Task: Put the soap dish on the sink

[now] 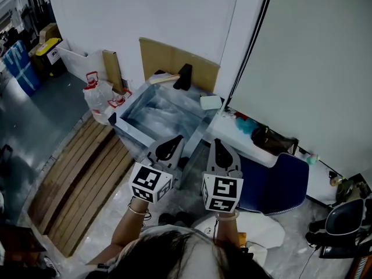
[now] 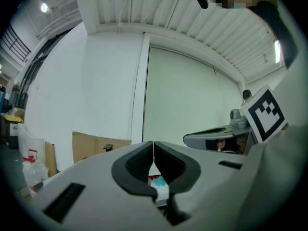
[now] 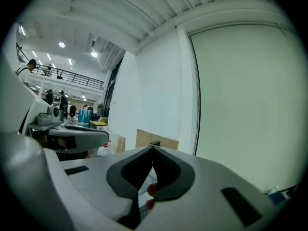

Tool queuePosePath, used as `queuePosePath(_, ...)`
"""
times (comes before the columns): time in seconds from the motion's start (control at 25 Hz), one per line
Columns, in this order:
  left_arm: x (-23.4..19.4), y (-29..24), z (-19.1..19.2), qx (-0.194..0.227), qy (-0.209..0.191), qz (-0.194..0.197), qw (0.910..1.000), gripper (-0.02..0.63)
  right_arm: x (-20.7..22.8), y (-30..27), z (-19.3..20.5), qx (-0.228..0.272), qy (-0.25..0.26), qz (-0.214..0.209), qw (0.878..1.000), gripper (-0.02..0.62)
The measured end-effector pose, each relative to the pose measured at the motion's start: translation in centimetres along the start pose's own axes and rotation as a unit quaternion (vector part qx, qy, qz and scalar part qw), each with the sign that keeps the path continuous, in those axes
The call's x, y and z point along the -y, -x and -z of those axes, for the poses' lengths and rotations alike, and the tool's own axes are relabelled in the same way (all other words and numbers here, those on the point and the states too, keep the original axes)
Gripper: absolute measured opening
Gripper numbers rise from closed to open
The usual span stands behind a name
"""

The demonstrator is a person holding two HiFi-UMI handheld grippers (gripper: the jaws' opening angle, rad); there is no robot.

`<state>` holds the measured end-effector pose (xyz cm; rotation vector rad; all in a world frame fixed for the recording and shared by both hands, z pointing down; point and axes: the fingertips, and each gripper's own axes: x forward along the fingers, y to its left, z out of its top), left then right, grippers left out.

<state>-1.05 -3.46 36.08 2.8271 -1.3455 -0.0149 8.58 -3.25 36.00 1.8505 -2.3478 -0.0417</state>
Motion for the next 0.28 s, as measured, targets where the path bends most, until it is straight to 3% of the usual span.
queuePosePath(0.28, -0.68, 0.33, 0.29, -0.003, 0.003, 0.007, 1.0, 0.011, -0.74, -0.54, -0.02, -0.004, 0.001, 0.006, 1.0, 0.025)
